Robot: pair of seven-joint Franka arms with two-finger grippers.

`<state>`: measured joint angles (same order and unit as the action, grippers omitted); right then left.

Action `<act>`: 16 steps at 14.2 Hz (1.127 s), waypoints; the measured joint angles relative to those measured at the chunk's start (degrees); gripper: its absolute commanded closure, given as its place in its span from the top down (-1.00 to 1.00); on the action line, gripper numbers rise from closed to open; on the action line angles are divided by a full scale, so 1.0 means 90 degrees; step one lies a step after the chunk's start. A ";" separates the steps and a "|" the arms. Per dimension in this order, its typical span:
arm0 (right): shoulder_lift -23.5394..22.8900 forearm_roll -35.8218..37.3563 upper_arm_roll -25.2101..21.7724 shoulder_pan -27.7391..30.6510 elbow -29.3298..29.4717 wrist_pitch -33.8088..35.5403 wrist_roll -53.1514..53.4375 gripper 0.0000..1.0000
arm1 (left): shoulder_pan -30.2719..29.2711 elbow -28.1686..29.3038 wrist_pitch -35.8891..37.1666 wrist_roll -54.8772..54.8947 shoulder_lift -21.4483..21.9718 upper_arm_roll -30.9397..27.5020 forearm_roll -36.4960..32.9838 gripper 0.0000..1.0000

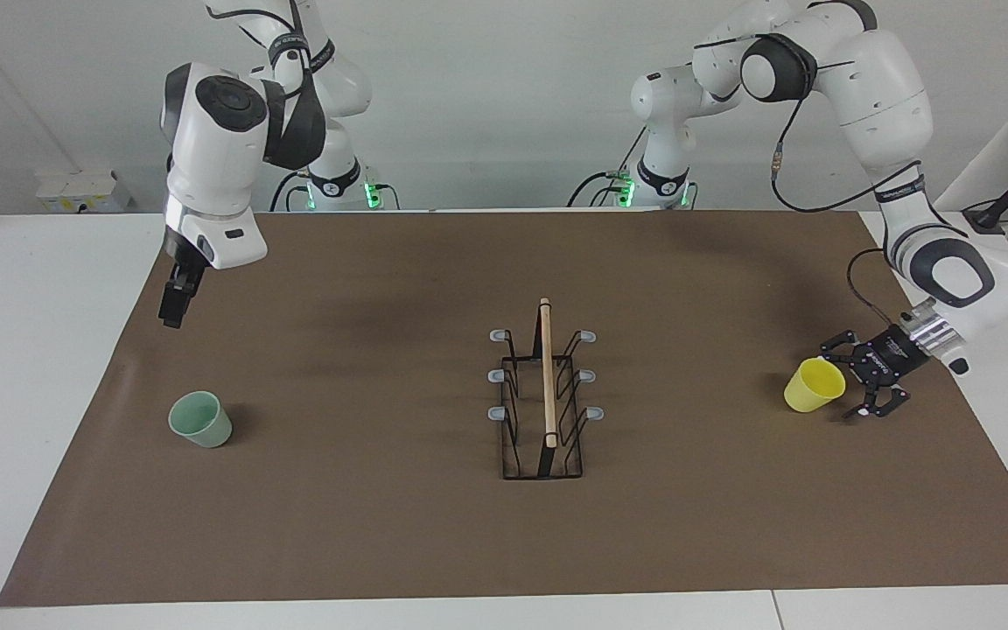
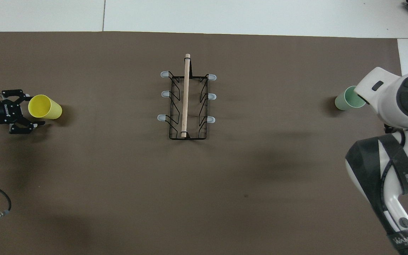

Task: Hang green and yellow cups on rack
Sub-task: 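Close the left gripper on the yellow cup rim and lift it, then carry the yellow cup toward the rack while the right gripper grasps green cup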

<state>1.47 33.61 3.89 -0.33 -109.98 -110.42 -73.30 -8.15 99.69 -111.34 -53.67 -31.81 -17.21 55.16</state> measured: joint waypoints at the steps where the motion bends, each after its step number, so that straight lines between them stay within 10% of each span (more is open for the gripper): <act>1: 0.0004 0.0015 -0.0001 0.0001 -0.0002 0.0006 -0.0001 1.00 | 0.0021 0.0160 -0.0055 0.0000 0.0063 0.0001 0.0155 1.00; 11: -0.0487 0.2072 0.0026 -0.0586 -0.0447 -0.0019 0.0249 1.00 | 0.0537 0.0660 -0.0916 0.0026 0.0209 0.0084 0.1261 1.00; 12: -0.0626 0.2308 0.0028 -0.0651 -0.0451 -0.0081 0.0320 1.00 | 0.0571 0.0660 -0.0951 0.0083 0.0239 0.0091 0.1263 0.82; 14: -0.0903 0.2731 0.0029 -0.0703 -0.0458 -0.0293 0.0544 1.00 | 0.0712 0.0661 -0.1179 0.0117 0.0330 0.0094 0.1263 -0.99; 16: -0.1171 0.3101 0.0018 -0.0699 -0.0462 -0.0475 0.0990 1.00 | 0.0896 0.0661 -0.1398 0.0242 0.0407 0.0102 0.1263 -1.00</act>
<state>-9.07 61.52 4.04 -6.62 -114.13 -114.70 -64.39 -0.09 105.64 -123.92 -51.49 -28.15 -16.29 66.53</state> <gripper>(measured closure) 0.000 0.313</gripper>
